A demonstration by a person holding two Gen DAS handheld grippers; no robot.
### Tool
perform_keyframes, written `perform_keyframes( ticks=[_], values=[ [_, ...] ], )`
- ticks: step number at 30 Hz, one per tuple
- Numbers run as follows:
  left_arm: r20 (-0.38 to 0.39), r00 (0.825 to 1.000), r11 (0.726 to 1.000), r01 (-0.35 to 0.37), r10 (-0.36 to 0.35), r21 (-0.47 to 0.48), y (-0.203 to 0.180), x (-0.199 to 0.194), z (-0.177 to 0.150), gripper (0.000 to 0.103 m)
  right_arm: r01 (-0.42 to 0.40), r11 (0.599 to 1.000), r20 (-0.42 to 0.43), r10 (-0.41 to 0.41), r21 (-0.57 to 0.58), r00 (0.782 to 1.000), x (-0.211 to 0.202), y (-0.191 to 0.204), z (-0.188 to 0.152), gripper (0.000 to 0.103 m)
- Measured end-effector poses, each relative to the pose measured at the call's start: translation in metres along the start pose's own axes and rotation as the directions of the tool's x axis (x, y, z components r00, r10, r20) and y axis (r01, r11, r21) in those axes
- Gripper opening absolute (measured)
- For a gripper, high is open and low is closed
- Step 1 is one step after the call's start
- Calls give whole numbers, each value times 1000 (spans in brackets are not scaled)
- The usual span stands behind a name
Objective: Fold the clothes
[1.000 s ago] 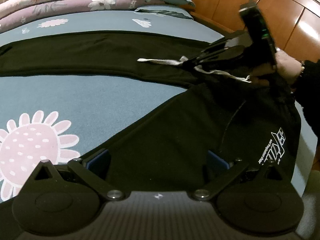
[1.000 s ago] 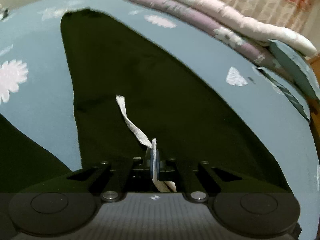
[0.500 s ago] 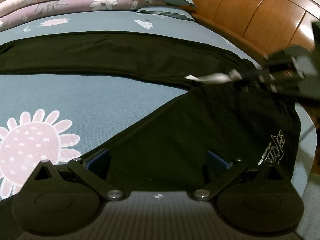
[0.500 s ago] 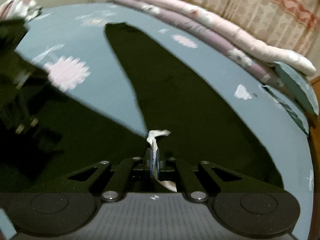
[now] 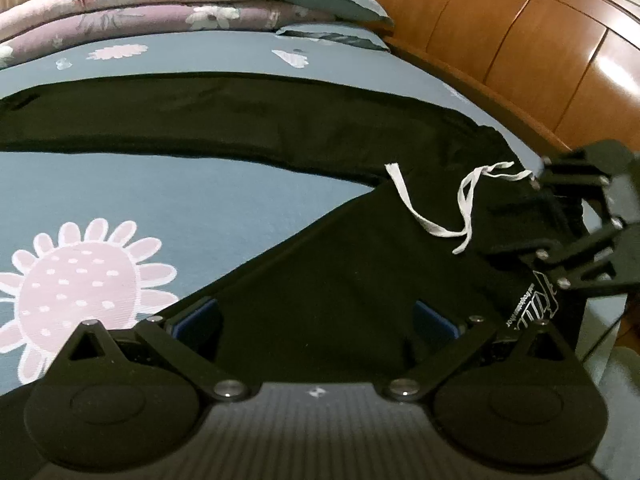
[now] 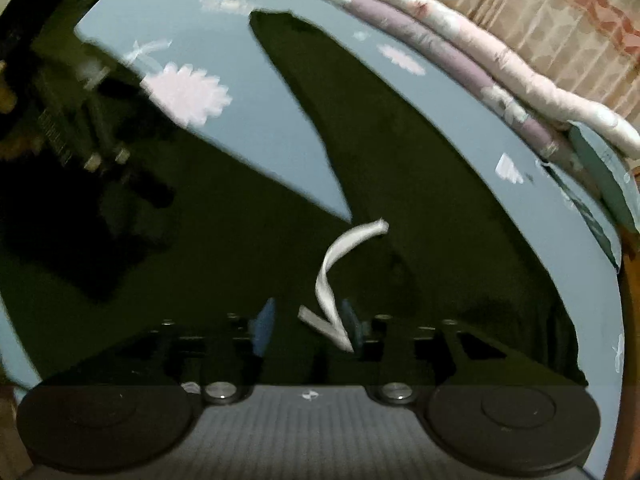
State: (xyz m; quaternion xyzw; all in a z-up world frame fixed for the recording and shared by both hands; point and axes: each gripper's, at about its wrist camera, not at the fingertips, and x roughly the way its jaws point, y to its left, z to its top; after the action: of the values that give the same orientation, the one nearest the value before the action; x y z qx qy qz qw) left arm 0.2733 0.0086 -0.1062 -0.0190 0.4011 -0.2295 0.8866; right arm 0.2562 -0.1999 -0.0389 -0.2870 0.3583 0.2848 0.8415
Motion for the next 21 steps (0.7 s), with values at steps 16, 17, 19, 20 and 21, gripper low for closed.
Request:
perform_keyframes(
  ticks=[16,17,19,20,21],
  values=[
    [59,998,999,38,-36,-16,10,-31,-5,102,-263,944,48,259,200,965,24,4,1,41],
    [61,997,999,48,-46,-22,9,-31,-4,102,-258,947,50,253,192,966,19,7,0,41],
    [55,997,999,47,-46,-17,7,-28,-4,102,-247,953,53,242,175,969,8,12,-4,41],
    [50,998,999,41,-40,-11,5,-27,-5,102,-242,956,55,236,167,970,2,15,-6,41],
    [45,998,999,34,-34,-4,3,-25,-5,102,-236,959,57,230,159,971,-3,18,-8,41]
  ],
)
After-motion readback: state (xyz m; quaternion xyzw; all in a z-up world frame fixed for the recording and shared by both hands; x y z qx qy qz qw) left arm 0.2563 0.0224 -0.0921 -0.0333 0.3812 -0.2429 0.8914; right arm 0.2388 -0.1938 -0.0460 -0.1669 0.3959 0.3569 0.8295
